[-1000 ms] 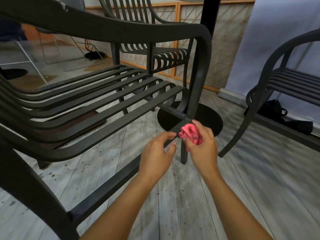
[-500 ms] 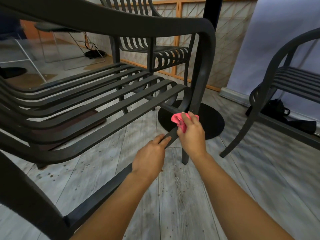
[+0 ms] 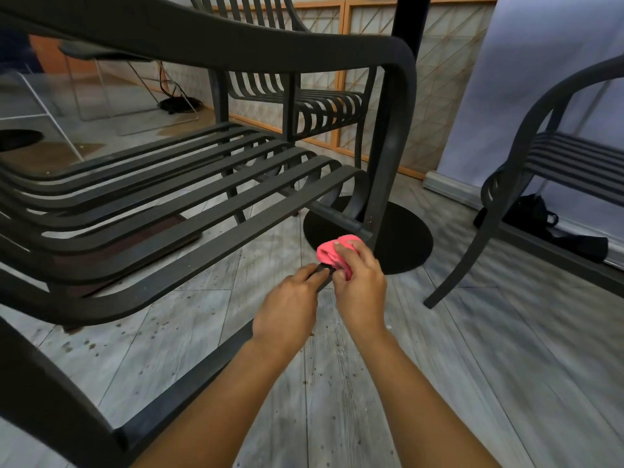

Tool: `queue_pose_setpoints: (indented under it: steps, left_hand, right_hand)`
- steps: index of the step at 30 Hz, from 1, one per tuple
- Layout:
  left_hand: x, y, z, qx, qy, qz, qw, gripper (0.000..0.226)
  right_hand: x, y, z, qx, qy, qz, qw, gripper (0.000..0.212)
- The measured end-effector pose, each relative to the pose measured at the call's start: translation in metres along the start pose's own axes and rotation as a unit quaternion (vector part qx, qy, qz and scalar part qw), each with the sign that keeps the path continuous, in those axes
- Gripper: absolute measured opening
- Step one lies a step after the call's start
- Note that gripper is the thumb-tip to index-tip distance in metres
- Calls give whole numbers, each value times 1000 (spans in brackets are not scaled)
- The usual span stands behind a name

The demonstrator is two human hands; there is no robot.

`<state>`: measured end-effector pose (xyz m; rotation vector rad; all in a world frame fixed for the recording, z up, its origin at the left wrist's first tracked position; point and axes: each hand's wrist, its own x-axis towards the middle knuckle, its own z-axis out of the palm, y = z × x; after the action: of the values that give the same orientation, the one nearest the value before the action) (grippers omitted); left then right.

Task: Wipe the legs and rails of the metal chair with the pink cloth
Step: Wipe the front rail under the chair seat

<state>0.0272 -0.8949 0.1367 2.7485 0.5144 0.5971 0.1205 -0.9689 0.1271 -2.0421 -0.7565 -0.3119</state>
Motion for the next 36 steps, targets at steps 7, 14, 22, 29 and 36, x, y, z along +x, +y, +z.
queue_pose_setpoints:
  steps: [7, 14, 22, 29, 36]
  left_hand:
    - [-1, 3, -6, -72, 15, -47, 996, 30]
    - [-5, 7, -13, -64, 39, -86, 993, 19]
    - [-13, 4, -22, -5, 21, -90, 996, 31]
    - [-15, -1, -22, -8, 3, -82, 997, 33]
    - [-17, -2, -21, -30, 16, -70, 997, 29]
  right_hand:
    - [-19, -6, 5, 53, 20, -2, 998, 42]
    - [-28, -11, 1, 92, 12, 13, 996, 43]
    - [-28, 1, -34, 123, -29, 36, 991, 43]
    - [32, -4, -56, 85, 58, 10, 995, 41]
    - [81, -16, -46, 38, 64, 35, 997, 37]
